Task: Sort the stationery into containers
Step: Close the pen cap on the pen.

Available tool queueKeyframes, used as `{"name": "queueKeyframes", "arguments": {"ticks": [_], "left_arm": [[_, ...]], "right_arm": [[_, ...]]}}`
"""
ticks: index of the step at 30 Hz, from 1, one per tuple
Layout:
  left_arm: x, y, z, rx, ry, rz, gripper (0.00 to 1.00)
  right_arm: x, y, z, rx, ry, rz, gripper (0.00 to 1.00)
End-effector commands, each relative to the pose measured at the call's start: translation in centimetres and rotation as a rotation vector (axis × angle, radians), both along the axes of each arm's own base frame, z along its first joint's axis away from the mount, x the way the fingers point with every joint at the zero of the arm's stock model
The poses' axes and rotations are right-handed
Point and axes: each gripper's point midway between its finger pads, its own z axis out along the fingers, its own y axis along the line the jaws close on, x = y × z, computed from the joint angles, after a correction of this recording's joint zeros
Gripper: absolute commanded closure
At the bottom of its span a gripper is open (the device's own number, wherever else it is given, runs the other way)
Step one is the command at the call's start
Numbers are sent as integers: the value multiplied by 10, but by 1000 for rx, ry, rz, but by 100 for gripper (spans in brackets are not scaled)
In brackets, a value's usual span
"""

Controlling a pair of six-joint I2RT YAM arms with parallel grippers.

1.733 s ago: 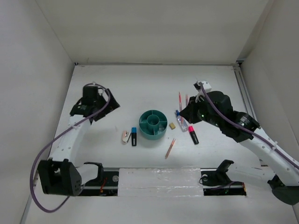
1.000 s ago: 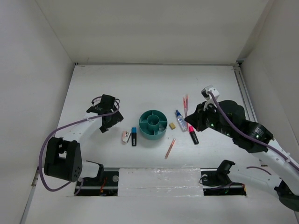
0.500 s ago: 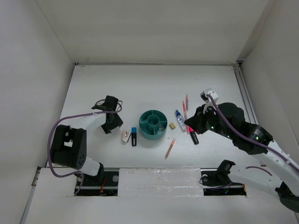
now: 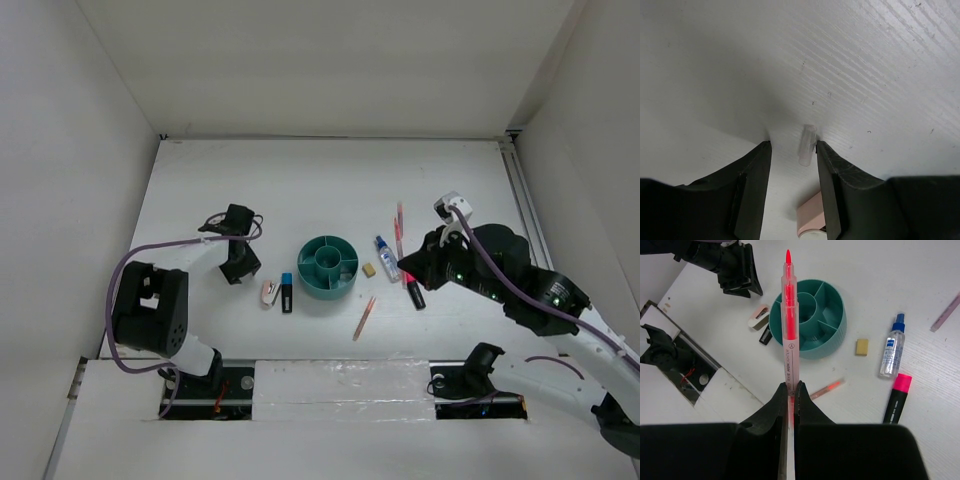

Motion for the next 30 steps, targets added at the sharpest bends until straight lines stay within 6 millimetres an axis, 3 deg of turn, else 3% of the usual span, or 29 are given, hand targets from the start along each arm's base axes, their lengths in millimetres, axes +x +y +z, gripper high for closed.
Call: {"name": "queueKeyframes", "arguments": {"ticks": [1, 8, 15, 22, 24, 28, 29, 30], "left_arm": [[-1, 0, -8, 6, 35, 5, 63], [-2, 0, -10, 8, 44, 5, 70], [-5, -2, -19, -8, 59, 0, 99], [-5, -7, -21, -29, 67, -24, 100], [3, -9, -10, -40, 24, -25, 100], [18, -8, 33, -36, -84, -38, 100], [32, -9, 60, -40, -163, -51, 100], [34, -9, 73, -40, -185, -63, 100]], "right_arm": [[-2, 2, 10, 34, -34, 18, 100], [-7, -2, 10, 47, -34, 15, 100], [-7, -4, 13, 58, -37, 3, 100], [-9, -6, 9, 57, -25, 0, 100], [-7, -3, 4, 50, -19, -1, 100], [-4, 12, 6, 82, -25, 43, 100], [-5, 18, 1, 82, -12, 68, 100], [-6, 20, 4, 95, -18, 80, 100]]}}
